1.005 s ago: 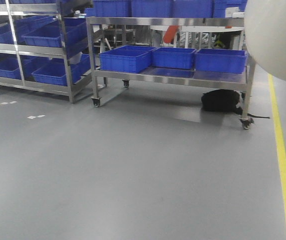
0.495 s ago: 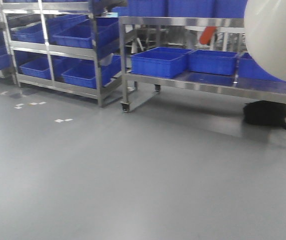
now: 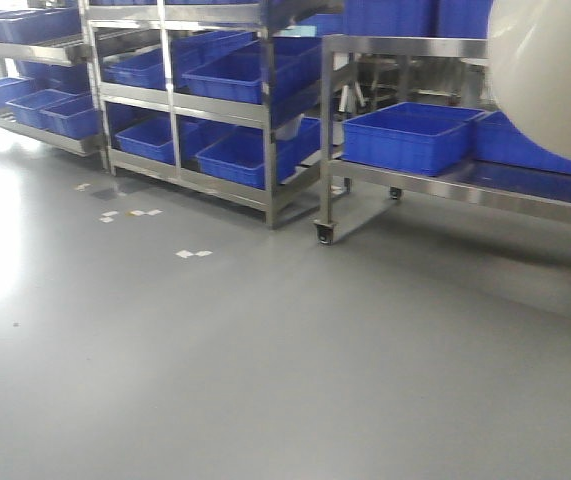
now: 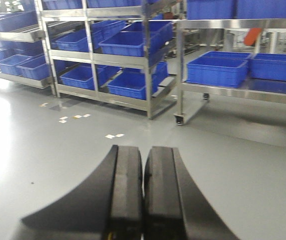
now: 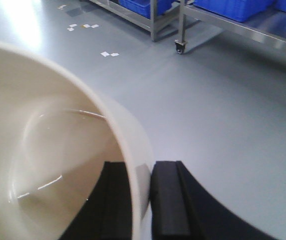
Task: Move white bin to right shelf second layer
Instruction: 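Drive along the shelf racks holding the bin in the right gripper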
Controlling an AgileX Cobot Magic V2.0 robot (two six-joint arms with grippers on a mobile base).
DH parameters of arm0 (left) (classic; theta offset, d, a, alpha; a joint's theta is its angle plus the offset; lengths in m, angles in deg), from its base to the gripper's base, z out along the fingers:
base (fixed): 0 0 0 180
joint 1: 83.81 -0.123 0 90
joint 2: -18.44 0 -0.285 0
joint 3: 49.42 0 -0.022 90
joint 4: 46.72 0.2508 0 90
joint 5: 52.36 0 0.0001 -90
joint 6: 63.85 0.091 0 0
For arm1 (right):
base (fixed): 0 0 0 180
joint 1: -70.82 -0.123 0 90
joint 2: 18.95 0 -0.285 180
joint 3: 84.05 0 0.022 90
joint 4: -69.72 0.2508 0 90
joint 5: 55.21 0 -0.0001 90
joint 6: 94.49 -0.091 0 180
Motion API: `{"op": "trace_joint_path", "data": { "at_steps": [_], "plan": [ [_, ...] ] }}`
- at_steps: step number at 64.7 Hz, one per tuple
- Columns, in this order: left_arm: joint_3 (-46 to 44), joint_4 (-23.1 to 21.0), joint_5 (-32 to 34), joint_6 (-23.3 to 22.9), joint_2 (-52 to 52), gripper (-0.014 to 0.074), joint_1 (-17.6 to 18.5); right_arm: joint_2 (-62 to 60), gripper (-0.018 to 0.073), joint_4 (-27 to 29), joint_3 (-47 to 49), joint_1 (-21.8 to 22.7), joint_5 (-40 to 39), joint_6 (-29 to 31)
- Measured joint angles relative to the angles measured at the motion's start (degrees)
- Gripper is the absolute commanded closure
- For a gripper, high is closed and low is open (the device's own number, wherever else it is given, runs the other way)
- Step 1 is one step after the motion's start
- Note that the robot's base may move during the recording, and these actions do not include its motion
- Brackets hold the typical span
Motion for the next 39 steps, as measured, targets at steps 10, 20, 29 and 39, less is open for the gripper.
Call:
{"op": "trace_joint_path", "data": {
  "at_steps": [10, 20, 29, 39],
  "plan": [
    [0.0, 0.0, 0.0, 0.0, 0.0, 0.0512, 0.0, 0.0, 0.0503, 0.0, 0.0, 0.0, 0.0, 0.0],
    [0.0, 0.0, 0.0, 0.0, 0.0, 0.0512, 0.0, 0.0, 0.0503, 0.0, 0.0, 0.0, 0.0, 0.0],
    [0.0, 0.0, 0.0, 0.0, 0.0, 0.0512, 0.0, 0.0, 0.0503, 0.0, 0.0, 0.0, 0.0, 0.0],
    [0.0, 0.0, 0.0, 0.0, 0.0, 0.0512, 0.0, 0.0, 0.0503, 0.0, 0.0, 0.0, 0.0, 0.0]
  ]
}}
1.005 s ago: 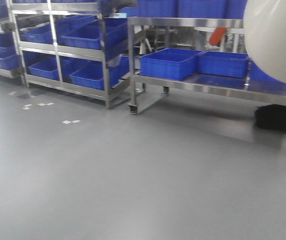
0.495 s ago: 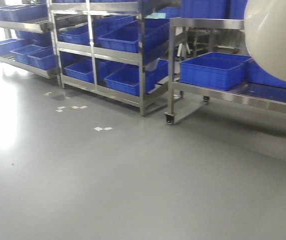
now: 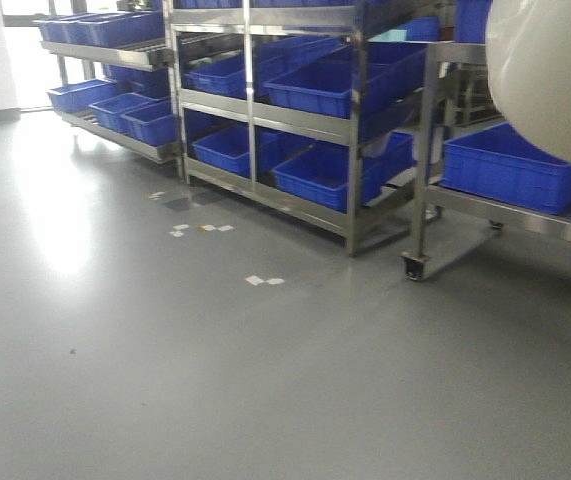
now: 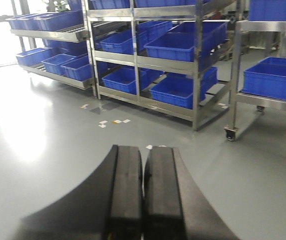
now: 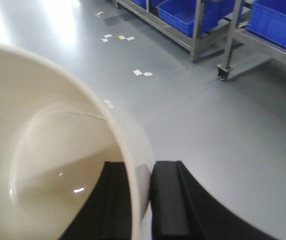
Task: Move white bin to right shelf second layer
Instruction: 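Drive along the shelf racks holding the bin in the right gripper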
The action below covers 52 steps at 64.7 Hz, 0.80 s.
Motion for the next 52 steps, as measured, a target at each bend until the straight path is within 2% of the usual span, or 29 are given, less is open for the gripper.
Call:
{"op": "trace_joint_path", "data": {
  "at_steps": [52],
  "plan": [
    [0.0, 0.0, 0.0, 0.0, 0.0, 0.0512, 0.0, 0.0, 0.0503, 0.0, 0.0, 0.0, 0.0, 0.0]
  ]
}}
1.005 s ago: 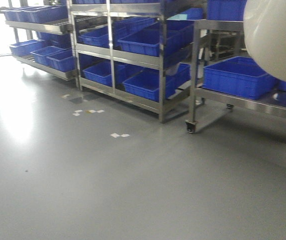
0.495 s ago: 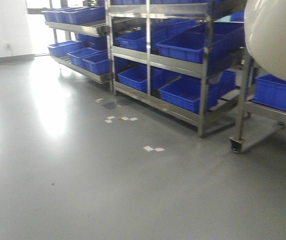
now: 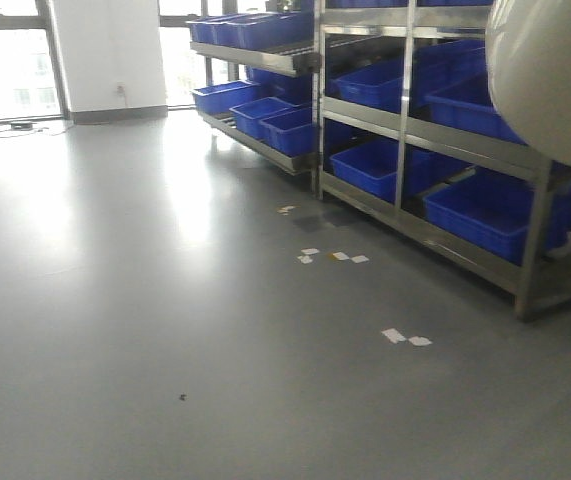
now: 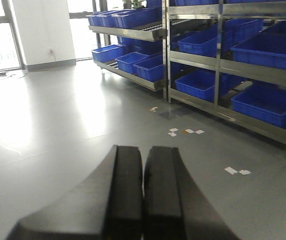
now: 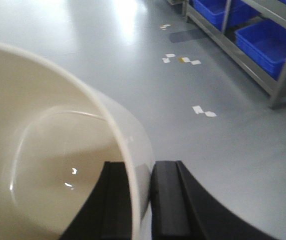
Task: Move white bin to right shelf second layer
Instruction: 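Drive along the shelf racks holding the bin in the right gripper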
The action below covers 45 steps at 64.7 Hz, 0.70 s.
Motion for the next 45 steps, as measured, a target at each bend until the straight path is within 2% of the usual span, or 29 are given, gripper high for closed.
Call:
{"op": "trace_joint_path", "data": {
  "at_steps": [45],
  "plan": [
    [0.0, 0.0, 0.0, 0.0, 0.0, 0.0512, 0.0, 0.0, 0.0503, 0.0, 0.0, 0.0, 0.0, 0.0]
  ]
}}
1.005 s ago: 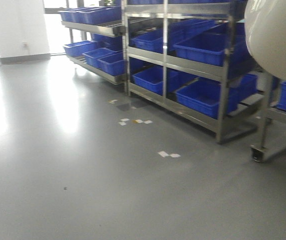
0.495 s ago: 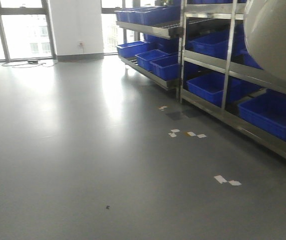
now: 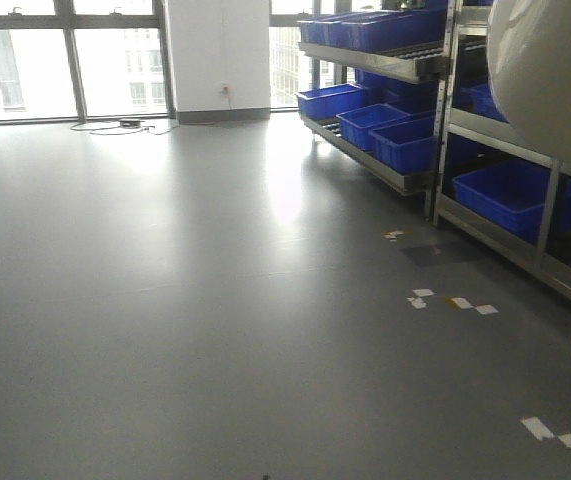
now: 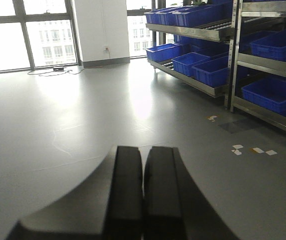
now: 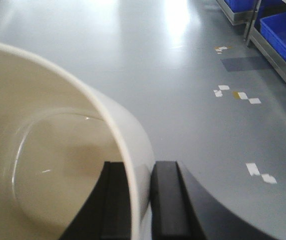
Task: Move white bin to right shelf second layer
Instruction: 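Drive along the shelf racks holding the bin in the right gripper, then drive toward the windows and turn toward the roller shelf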
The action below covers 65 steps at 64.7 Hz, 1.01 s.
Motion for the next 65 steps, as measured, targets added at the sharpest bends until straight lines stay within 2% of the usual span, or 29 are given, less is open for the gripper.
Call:
{"op": "trace_joint_path", "data": {
  "at_steps": [65],
  "plan": [
    [0.0, 0.0, 0.0, 0.0, 0.0, 0.0512, 0.0, 0.0, 0.0503, 0.0, 0.0, 0.0, 0.1, 0.0]
  ]
}}
